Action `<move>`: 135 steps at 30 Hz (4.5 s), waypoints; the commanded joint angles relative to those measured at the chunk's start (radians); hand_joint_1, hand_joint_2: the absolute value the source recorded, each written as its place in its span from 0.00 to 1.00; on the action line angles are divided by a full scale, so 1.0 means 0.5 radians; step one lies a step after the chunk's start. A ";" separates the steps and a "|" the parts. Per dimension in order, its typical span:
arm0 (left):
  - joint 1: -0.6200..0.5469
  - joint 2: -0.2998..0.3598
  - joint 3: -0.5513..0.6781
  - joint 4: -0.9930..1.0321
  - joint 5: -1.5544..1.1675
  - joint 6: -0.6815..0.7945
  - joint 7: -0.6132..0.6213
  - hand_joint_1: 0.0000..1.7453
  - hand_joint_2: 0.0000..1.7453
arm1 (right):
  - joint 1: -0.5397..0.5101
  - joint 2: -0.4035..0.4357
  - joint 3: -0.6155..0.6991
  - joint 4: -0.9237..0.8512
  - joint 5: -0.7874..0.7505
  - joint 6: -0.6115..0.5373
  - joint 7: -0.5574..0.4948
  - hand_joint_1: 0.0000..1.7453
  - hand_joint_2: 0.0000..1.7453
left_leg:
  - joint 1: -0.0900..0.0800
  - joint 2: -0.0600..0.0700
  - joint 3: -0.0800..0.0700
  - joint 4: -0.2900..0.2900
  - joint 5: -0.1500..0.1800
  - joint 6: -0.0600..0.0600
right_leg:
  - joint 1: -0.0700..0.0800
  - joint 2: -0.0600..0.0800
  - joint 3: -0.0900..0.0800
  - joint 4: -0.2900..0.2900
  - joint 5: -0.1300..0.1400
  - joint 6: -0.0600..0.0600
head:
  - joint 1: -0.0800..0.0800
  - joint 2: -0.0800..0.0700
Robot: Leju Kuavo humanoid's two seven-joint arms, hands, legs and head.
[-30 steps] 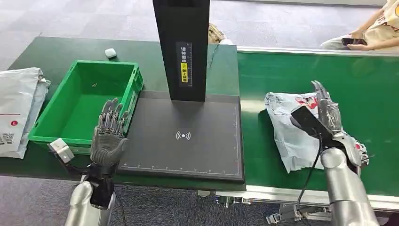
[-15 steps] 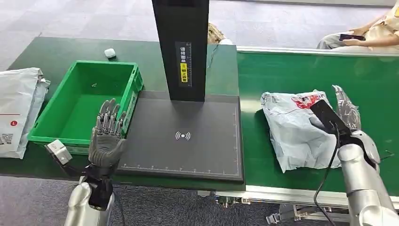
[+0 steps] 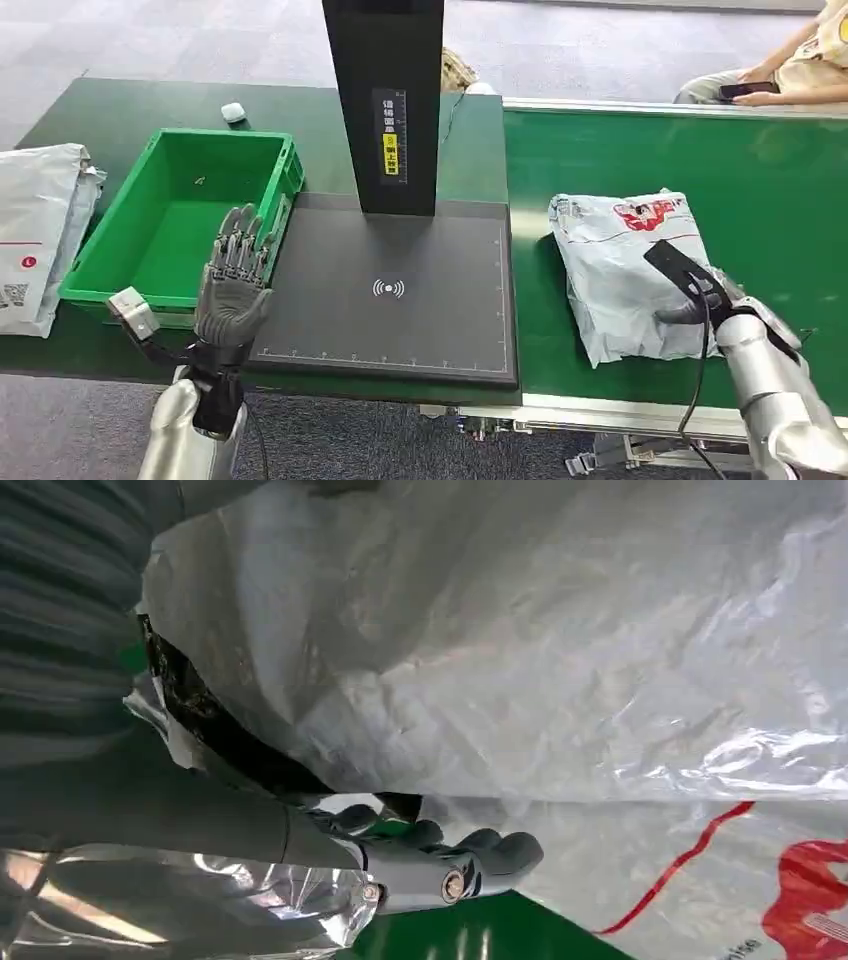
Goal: Moved the parcel from conveyor to table for the left to box.
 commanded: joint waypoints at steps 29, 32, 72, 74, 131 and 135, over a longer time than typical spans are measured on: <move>-0.038 0.033 -0.009 0.003 0.003 0.010 0.109 0.00 1.00 | -0.152 0.086 0.325 0.293 0.110 0.248 0.143 1.00 1.00 | 0.001 0.005 0.005 -0.002 -0.002 -0.001 | 0.002 0.004 0.005 -0.003 0.000 -0.002 | -0.001 0.000; -0.042 0.035 -0.005 -0.007 0.002 0.019 0.113 0.00 1.00 | -0.167 0.108 0.319 0.284 0.086 0.237 0.106 1.00 1.00 | 0.002 0.006 0.008 -0.004 -0.002 -0.002 | 0.003 0.004 0.008 -0.004 0.000 -0.003 | -0.001 0.000; -0.095 0.073 -0.168 0.125 0.080 0.149 0.001 0.00 1.00 | 0.410 0.480 -0.706 -1.708 -1.686 -1.133 -1.344 1.00 1.00 | 0.000 -0.002 0.008 -0.006 -0.001 -0.003 | 0.000 -0.004 0.009 -0.004 -0.003 -0.003 | -0.001 0.000; -0.099 0.073 -0.169 0.130 0.080 0.150 0.001 0.00 1.00 | 0.424 0.488 -0.703 -1.759 -1.677 -1.144 -1.344 1.00 1.00 | -0.001 -0.002 0.005 -0.005 0.000 -0.003 | 0.000 -0.004 0.005 -0.002 -0.003 -0.003 | -0.001 0.000; -0.005 0.066 -0.034 -0.026 -0.002 0.097 0.022 0.00 1.00 | -0.485 0.399 1.920 -0.564 -0.236 0.136 -0.712 1.00 1.00 | 0.003 0.006 0.007 -0.003 -0.001 -0.003 | 0.003 0.005 0.006 -0.001 -0.002 -0.004 | -0.001 0.000; -0.021 0.059 -0.034 -0.019 -0.003 0.089 0.032 0.00 1.00 | -0.508 0.376 1.965 -0.575 -0.254 0.208 -0.651 1.00 1.00 | 0.003 0.005 0.004 -0.002 -0.001 -0.003 | 0.004 0.003 0.003 0.000 -0.001 -0.004 | -0.001 0.000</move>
